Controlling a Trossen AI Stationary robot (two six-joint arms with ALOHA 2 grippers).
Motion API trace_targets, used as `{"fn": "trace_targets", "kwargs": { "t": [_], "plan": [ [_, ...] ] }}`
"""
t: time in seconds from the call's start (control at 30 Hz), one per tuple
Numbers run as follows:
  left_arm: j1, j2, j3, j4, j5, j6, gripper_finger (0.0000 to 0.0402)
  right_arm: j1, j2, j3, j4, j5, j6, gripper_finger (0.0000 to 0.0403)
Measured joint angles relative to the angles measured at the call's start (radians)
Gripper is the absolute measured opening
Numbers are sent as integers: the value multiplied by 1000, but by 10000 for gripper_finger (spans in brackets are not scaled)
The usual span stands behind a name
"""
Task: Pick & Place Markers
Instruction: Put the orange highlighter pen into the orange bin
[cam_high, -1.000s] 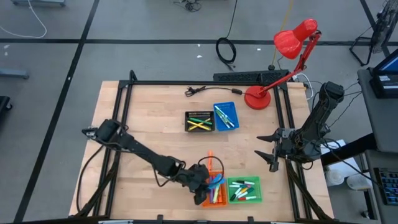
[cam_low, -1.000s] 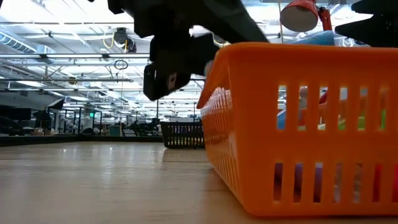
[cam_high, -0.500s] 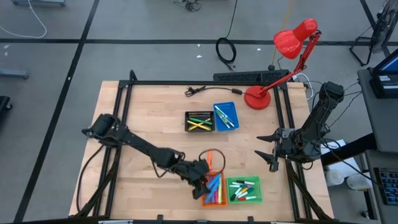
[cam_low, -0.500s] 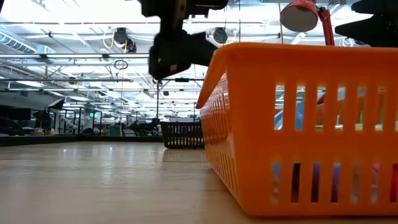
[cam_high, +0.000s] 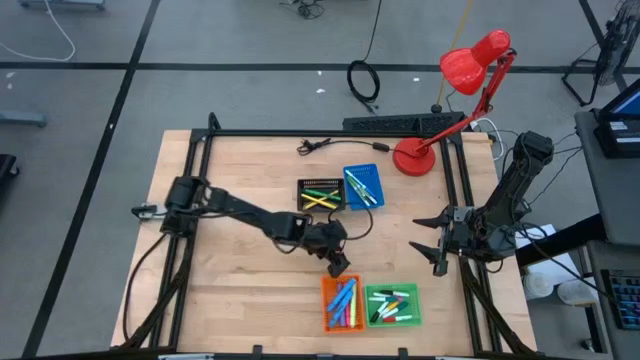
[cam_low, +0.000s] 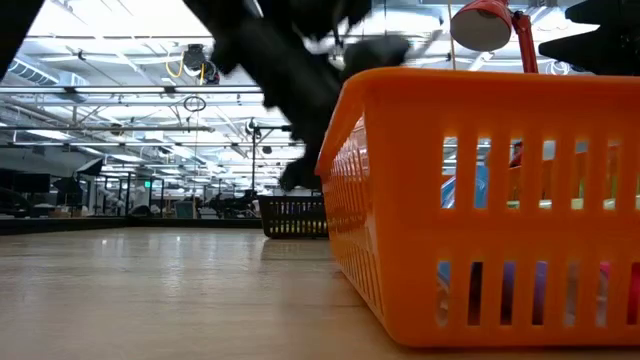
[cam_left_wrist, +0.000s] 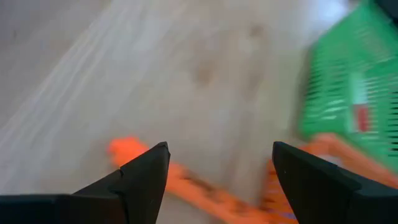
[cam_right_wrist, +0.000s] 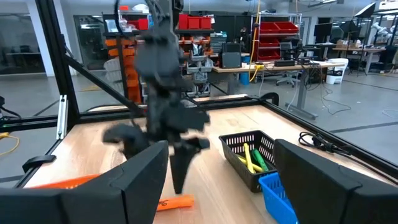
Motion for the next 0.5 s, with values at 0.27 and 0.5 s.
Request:
{"fn": "trace_targets", "kwargs": {
  "t": [0.27, 0.5],
  "plan": [
    [60, 84, 3, -22, 136, -75, 292, 0, 0, -9, 7, 0, 1, 279],
    [76, 49, 4, -174, 245, -112, 292, 0, 0, -9, 6, 0, 0, 279]
  ]
}}
